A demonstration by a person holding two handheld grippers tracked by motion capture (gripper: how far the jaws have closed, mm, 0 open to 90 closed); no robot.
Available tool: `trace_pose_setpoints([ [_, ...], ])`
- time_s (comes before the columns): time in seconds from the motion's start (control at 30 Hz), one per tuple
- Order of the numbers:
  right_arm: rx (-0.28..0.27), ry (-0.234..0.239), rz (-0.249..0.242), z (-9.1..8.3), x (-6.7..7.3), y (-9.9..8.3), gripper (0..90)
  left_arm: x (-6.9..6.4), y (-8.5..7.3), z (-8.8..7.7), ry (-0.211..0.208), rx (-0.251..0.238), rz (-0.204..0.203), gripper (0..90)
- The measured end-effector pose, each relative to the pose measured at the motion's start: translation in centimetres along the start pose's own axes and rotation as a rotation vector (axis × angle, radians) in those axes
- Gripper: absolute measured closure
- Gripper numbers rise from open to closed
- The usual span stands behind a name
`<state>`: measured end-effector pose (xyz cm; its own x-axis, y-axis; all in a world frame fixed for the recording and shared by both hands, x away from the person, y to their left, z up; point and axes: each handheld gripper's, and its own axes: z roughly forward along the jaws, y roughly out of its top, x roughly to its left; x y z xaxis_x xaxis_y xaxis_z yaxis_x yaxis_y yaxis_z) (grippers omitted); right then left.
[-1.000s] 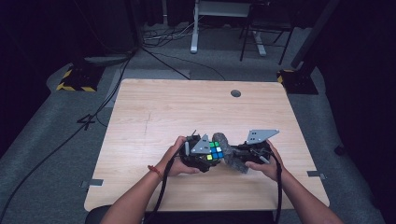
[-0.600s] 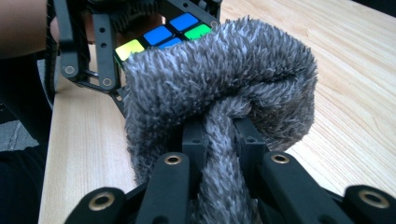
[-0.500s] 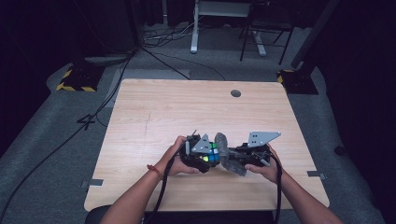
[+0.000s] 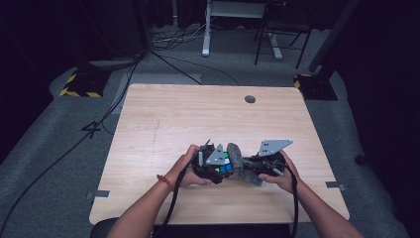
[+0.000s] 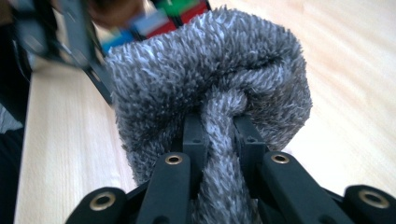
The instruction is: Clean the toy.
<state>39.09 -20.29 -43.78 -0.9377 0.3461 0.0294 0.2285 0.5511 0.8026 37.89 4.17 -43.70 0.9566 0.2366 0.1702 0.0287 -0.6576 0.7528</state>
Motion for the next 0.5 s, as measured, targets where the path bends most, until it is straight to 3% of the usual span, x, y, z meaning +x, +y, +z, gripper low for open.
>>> trace_pose_setpoints([
  [0.17,0.04,0.008,0.019,0.5,-0.4,-0.4,79.2,0.3,0.1,-0.5,-0.013,-0.039,-0.015,33.7],
  [0.3,-0.022,0.008,-0.013,-0.1,0.3,0.1,79.2,0.1,0.0,-0.2,0.003,0.0,-0.001,33.6],
  [0.37,-0.081,0.042,-0.012,-0.8,0.6,0.5,79.2,-0.1,0.0,0.3,0.009,0.027,0.014,33.5],
  [0.43,-0.092,0.038,-0.056,-1.1,1.7,1.3,79.2,-0.3,0.1,0.8,-0.003,0.042,0.02,33.5],
  [0.5,-0.084,0.024,-0.071,-1.1,1.9,1.4,79.1,-0.5,0.2,1.0,0.006,0.051,0.032,33.5],
])
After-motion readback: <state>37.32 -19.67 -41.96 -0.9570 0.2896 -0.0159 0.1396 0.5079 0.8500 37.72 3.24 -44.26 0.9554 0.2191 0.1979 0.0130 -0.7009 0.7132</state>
